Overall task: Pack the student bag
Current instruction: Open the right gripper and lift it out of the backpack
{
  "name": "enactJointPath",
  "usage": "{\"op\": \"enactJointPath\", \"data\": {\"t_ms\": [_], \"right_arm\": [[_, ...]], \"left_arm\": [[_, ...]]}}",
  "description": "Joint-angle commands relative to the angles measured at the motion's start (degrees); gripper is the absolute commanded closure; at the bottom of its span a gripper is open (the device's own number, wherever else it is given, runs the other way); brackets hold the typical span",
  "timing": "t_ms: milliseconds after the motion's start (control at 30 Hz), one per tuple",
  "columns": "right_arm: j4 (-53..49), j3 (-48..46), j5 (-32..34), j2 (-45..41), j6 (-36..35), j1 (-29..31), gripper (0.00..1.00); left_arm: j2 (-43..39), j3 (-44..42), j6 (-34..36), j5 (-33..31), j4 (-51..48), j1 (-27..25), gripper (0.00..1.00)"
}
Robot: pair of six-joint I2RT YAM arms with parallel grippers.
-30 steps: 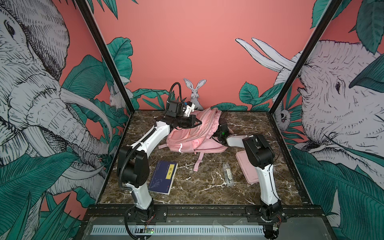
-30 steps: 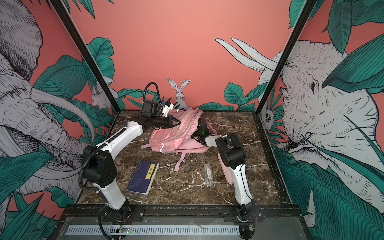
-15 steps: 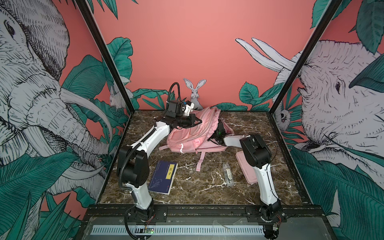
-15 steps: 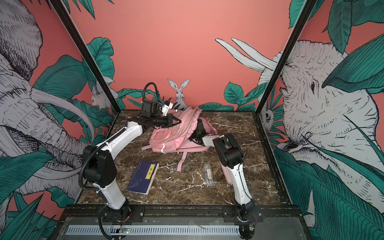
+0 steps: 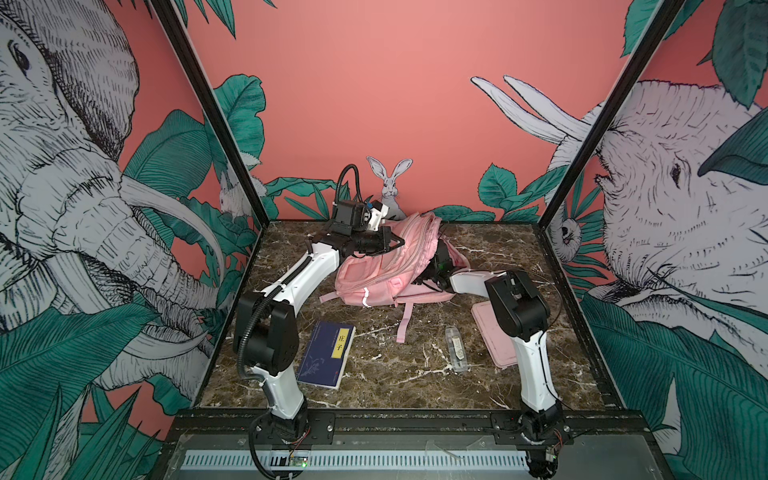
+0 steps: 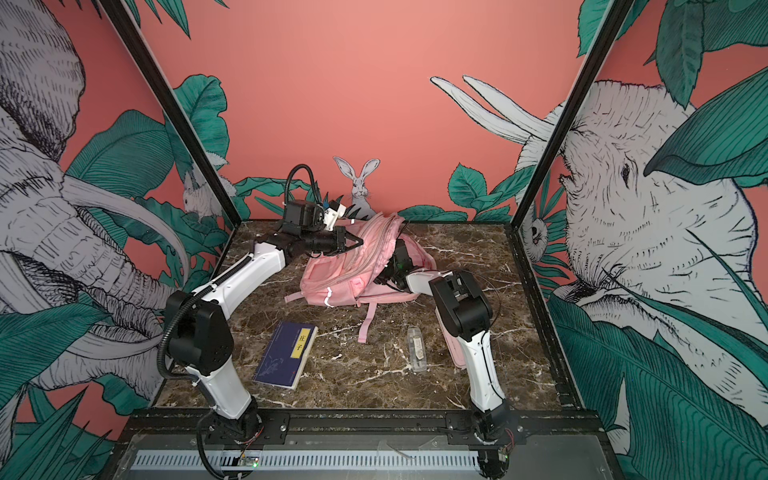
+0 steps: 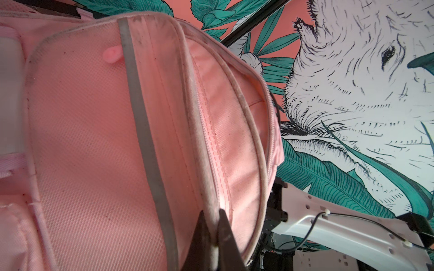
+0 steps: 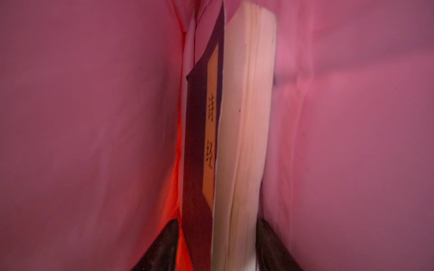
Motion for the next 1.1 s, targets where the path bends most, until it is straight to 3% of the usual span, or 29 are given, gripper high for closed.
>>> {"op": "enactJointPath", "data": {"t_ms": [0,533,733,1067], "right_arm": [[-0.6,-2.2,0.3,-4.8,-2.3,-2.7,0.43],[-11.4,-21.8,1.9,-26.7,-12.4,-17.6,0.4],[-21.2,-25.6,6.8,-39.0,-18.3,-18.4,0.4],[-28.6,-31.9,10.7,-53.1,-21.3,-18.3,0.39]], "left_arm": [[-1.7,1.6,0.5,2.3,5.2,0.1,1.0],[5.7,5.4,3.2,-3.1,0.5,-3.0,1.0],[11.0,9.0,5.3,-6.2,-3.6,-6.6,1.0],[16.8,12.9,6.4,-11.2,-9.1,-10.5,1.0]]}}
